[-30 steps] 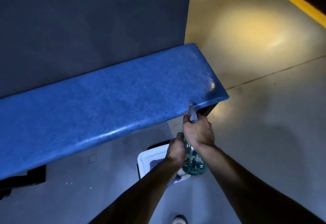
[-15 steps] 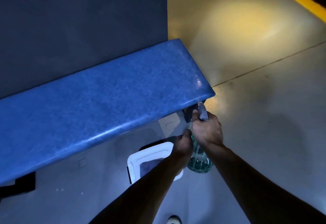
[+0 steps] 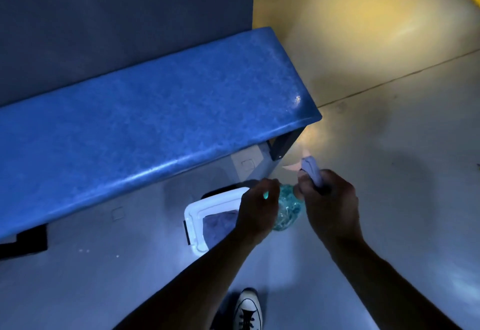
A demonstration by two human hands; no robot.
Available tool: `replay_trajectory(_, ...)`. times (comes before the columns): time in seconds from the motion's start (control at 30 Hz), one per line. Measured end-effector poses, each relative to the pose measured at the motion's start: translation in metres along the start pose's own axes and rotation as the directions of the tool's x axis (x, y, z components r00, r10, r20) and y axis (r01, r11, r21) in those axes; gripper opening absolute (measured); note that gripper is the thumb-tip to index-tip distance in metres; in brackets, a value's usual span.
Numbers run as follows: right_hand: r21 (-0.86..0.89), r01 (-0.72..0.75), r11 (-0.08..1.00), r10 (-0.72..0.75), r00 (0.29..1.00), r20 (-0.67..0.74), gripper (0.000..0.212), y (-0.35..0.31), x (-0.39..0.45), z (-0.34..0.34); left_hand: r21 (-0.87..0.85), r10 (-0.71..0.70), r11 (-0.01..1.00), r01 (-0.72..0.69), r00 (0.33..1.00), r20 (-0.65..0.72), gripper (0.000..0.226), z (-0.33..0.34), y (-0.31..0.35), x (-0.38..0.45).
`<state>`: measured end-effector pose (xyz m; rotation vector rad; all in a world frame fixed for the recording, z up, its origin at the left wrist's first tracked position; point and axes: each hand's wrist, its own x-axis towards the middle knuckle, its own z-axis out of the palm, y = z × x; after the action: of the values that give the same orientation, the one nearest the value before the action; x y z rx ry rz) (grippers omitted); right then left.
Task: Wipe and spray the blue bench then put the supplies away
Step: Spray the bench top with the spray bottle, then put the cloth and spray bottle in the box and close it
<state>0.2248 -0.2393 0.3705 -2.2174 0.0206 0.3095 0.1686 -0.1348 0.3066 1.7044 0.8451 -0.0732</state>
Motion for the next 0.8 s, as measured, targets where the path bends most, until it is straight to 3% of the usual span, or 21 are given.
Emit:
replay_trajectory(0.1,-0.031,0.061,0.998,-0.060,0.997,0.039,0.024,0.018,-0.026,-0.002,0.058,0.072,0.996,-0.071,0.997,-0.006,0.020,-0.010,-0.028,-0.003)
replay_trajectory(0.27,-0.151,-0.037,0.988,0.047,0.997,0.066,0.013,0.074,-0.019,0.017,0.064,-0.161,0.985,0.159,0.987,0.027,0.014,-0.035,-0.101,-0.003)
replay_trajectory(0.37,-0.237,-0.082,0.968,0.103,0.992,0.077,0.014,0.112,0.000,0.038,0.139,-0.180,0.974,0.176,0.983,0.016,0.009,-0.043,-0.140,0.003)
replay_trajectory(0.47,-0.367,-0.113,0.923,0.169,0.978,0.123,0.014,0.160,0.028,0.066,0.326,-0.168,0.928,0.182,0.983,-0.070,0.012,-0.035,-0.197,0.018)
replay_trajectory(0.53,-0.440,-0.140,0.887,0.226,0.963,0.150,0.016,0.197,0.046,0.088,0.357,-0.213,0.909,0.215,0.976,-0.045,0.008,-0.023,-0.234,0.032)
replay_trajectory(0.7,-0.537,-0.103,0.837,0.255,0.943,0.216,0.023,0.277,0.088,0.137,0.554,-0.091,0.808,0.200,0.972,-0.218,0.068,0.002,-0.285,0.052)
replay_trajectory(0.8,-0.559,-0.088,0.824,0.263,0.934,0.242,0.025,0.304,0.099,0.148,0.626,-0.054,0.755,0.198,0.969,-0.241,0.069,0.011,-0.306,0.055)
